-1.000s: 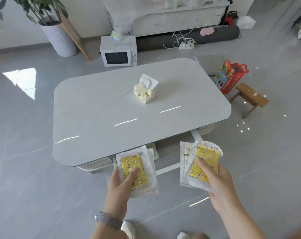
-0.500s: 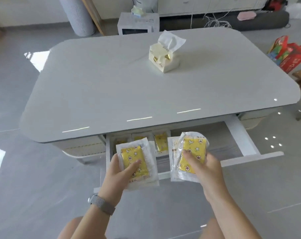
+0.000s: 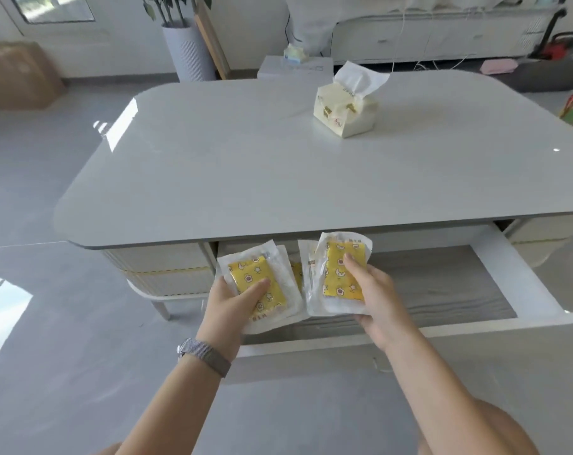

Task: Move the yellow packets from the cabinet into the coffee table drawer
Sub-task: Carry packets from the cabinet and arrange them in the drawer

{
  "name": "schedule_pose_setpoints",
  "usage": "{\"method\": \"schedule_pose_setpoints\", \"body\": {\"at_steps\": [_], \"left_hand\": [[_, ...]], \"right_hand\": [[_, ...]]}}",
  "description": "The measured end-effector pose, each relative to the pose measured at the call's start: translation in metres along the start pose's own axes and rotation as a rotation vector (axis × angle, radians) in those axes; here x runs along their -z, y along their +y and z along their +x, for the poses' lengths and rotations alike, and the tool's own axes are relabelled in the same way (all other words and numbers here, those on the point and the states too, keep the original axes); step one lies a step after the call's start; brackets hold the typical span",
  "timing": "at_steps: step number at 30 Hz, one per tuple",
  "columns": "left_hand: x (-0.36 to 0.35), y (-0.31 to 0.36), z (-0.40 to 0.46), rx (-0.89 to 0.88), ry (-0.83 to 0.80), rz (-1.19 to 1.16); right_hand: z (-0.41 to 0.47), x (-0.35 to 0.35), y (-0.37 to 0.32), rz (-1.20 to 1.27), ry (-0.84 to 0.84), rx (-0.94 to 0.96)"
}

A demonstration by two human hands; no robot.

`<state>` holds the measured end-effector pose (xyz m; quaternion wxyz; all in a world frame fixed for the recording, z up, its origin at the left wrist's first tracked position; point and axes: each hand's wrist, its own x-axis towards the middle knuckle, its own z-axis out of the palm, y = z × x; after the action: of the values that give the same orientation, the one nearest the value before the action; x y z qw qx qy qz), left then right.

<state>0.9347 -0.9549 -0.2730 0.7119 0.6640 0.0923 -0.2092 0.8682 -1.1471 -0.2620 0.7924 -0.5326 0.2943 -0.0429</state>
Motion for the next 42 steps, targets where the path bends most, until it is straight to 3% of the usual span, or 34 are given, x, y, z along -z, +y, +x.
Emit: {"method": "schedule_pose_setpoints", "body": {"at_steps": [6,12,16,19,28,35,42], "left_hand": [[-0.011,-0.002,0.010,0.011,-0.049,0.038],[-0.018,-0.008,0.019,0.091,0.057,0.000],[-0.027,-0.002,0.016,0.091,-0.040,-0.061],[-0.030,-0.003,0.016,0.064,-0.113,0.017],[-0.037,-0.006,0.025,0.031,-0.290,0.072],[-0.038,-0.007,0.024,-0.045,-0.120,0.320],[-0.036,-0.012,0.025,-0.129,-0.136,0.110]], "right_hand": [[0.008,-0.028,0.018,0.048,-0.056,-0.012],[0.013,-0.038,0.033,0.018,-0.049,-0.021],[0.016,-0.046,0.040,0.017,-0.075,0.054],[0.017,-0.047,0.042,-0.018,-0.120,0.110],[0.020,-0.042,0.046,-0.043,-0.261,0.126],[0.023,-0.042,0.048,0.025,-0.223,0.154],[0.026,-0.038,0.053,-0.087,-0.271,0.127]]}}
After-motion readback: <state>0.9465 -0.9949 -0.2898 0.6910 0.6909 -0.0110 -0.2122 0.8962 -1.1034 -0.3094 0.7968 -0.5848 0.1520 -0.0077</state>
